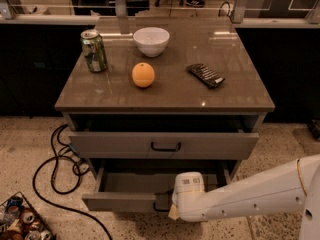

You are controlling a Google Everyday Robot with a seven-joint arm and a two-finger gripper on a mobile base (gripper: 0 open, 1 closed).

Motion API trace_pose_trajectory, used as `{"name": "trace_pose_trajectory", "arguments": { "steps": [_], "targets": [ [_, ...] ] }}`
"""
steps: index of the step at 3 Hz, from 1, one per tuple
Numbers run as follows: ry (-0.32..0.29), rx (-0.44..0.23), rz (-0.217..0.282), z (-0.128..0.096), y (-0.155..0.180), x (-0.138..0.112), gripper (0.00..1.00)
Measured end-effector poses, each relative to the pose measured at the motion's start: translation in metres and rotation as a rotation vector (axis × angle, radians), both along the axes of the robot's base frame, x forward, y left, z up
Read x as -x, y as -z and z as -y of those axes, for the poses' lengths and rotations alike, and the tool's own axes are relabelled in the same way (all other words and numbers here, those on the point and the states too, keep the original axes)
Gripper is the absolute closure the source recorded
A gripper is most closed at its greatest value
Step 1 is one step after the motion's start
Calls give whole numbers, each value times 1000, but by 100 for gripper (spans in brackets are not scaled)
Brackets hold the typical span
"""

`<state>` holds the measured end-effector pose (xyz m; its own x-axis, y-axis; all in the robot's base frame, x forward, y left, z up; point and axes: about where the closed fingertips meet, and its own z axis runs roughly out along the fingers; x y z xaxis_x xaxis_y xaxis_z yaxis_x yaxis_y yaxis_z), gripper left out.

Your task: Close middle drawer

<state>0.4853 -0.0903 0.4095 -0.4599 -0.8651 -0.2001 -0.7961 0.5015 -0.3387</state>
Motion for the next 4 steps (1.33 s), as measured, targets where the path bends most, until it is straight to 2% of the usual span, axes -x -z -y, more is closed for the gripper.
{"name": "trace_pose_trajectory", "arguments": {
  "steps": [1,2,3,4],
  "targets": [
    [0,0,0,0,0,0,0],
    [0,0,0,0,0,0,0],
    [6,10,39,6,-20,8,0],
    [29,57,108,21,-66,31,2]
  ]
}}
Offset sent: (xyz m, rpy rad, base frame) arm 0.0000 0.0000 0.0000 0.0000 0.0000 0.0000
